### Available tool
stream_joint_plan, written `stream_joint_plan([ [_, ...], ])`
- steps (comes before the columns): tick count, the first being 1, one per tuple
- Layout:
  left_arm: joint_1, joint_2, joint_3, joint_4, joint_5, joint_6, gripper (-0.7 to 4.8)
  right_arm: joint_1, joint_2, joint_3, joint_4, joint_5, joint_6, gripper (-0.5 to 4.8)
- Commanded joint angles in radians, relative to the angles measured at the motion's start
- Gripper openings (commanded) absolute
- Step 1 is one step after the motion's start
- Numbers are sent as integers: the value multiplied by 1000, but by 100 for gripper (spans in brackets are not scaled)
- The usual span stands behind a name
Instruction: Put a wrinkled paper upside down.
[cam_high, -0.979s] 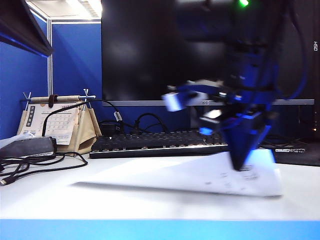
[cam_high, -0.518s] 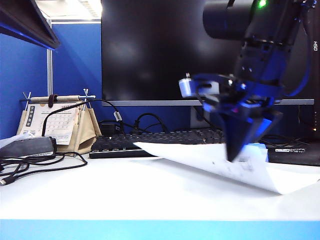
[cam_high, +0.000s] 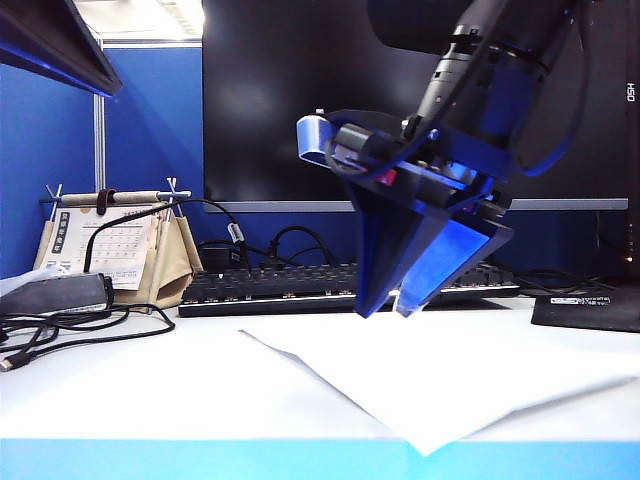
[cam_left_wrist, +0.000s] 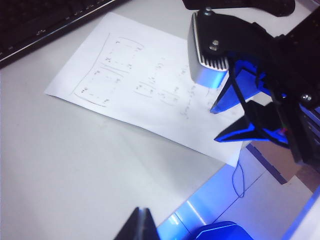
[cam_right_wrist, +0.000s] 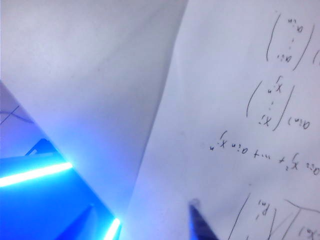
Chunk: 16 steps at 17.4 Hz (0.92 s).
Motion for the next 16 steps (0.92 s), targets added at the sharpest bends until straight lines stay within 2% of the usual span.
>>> stream_joint_plan([
  [1,0,-2,5,7,0,0,9,-3,-8,4,24,-3,18,276],
  [4,0,-2,5,0,0,0,9,-3,-64,5,74,0,21,274],
  [6,0,-3,5,11,-8,1,9,-26,-154,4,145,9,47,255],
  [8,0,-46,5,50,-190,1,9,-104,-311,-11,223,72,93,252],
  [10,0,-92,-5,92,-286,11,9,-174,-422,-59,285,113,93,252],
  [11,0,-156,-40,180,-293,52,9,-230,-505,-116,338,130,93,251],
  [13,0,-277,-142,343,-291,45,9,-311,-666,-264,420,148,100,222],
  [15,0,-335,-207,346,-340,38,9,-317,-787,-383,446,264,97,220],
  [16,0,-346,-249,346,-372,-4,9,-318,-845,-441,460,308,95,220],
])
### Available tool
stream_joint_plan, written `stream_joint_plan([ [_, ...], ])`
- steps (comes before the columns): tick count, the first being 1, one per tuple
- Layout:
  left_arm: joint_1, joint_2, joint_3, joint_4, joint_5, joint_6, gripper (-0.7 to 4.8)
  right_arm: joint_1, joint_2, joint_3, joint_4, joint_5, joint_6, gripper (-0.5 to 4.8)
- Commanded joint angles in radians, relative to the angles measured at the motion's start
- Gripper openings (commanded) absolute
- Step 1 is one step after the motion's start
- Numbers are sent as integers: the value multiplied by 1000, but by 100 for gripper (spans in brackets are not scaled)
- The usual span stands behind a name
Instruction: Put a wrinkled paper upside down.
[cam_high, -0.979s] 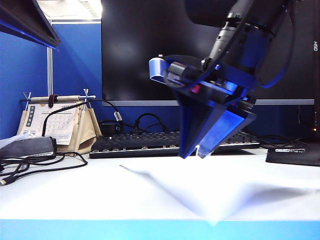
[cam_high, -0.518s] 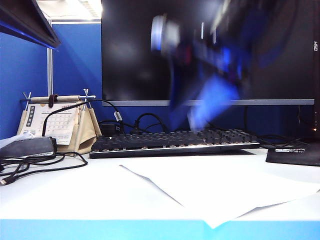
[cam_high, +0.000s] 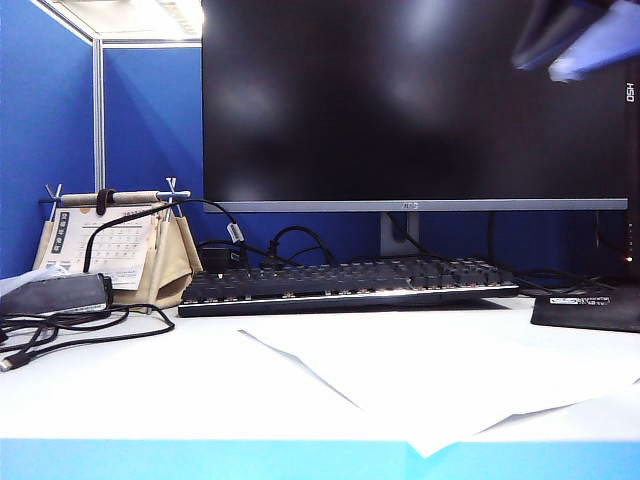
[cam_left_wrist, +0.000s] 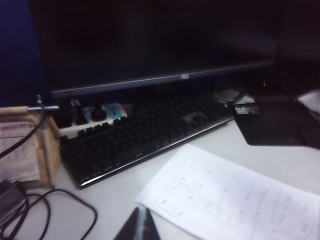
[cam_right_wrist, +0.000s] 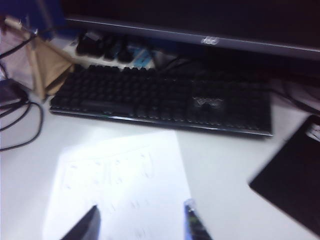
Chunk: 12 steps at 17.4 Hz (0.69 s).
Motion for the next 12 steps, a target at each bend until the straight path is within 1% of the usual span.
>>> stream_joint_plan([
  [1,0,-29,-116,0,-102,-114,9,0,-183,-171,54,145,0,219],
  [2,0,-27,-165,10,-128,-175,9,0,-258,-233,56,158,10,212],
  [3,0,-25,-193,29,-136,-201,9,0,-299,-264,55,164,16,207],
  [4,0,-25,-240,65,-156,-254,9,0,-372,-312,53,187,58,207],
  [5,0,-26,-276,94,-177,-304,9,0,-425,-343,53,204,73,207],
  [7,0,-25,-350,102,-176,-340,9,0,-539,-420,45,265,86,207],
  [8,0,-26,-372,87,-176,-358,9,0,-570,-447,33,267,99,207],
  [10,0,-25,-410,72,-180,-359,9,0,-618,-509,20,272,171,207],
  [11,0,-26,-428,71,-206,-359,9,0,-632,-537,15,272,202,206],
  [12,0,-26,-459,70,-278,-359,9,0,-651,-592,10,272,226,122],
])
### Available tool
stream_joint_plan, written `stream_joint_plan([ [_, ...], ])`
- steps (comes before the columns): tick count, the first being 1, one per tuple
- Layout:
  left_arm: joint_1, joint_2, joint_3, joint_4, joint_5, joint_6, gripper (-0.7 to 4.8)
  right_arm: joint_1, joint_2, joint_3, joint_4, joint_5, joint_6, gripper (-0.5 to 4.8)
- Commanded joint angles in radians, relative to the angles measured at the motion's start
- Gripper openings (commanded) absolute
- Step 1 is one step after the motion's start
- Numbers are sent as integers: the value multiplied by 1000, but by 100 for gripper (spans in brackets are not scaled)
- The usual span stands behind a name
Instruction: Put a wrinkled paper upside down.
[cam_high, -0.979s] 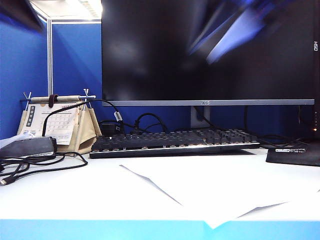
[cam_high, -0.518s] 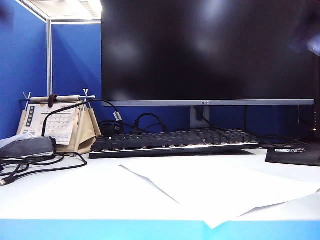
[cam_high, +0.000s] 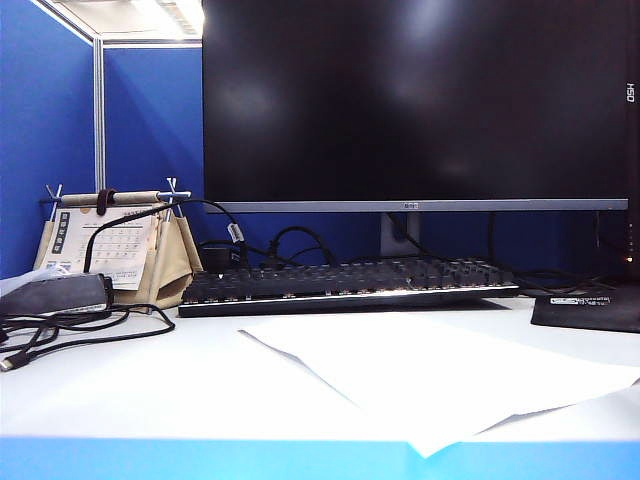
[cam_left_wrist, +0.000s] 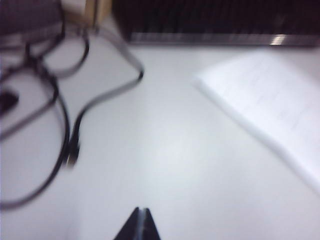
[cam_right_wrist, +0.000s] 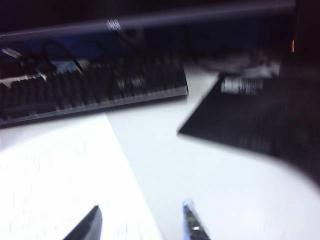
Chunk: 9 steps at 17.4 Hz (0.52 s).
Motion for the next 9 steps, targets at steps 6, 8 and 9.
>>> stream_joint_plan([
  [6,0,0,-86,-18,-234,-45,21,-2,-25,-103,-5,24,32,-5],
  [8,0,0,-86,-21,-236,-45,22,-2,-25,-103,-5,19,32,-5],
  [9,-1,0,-86,-20,-236,-44,22,-2,-26,-102,-4,19,32,-5],
])
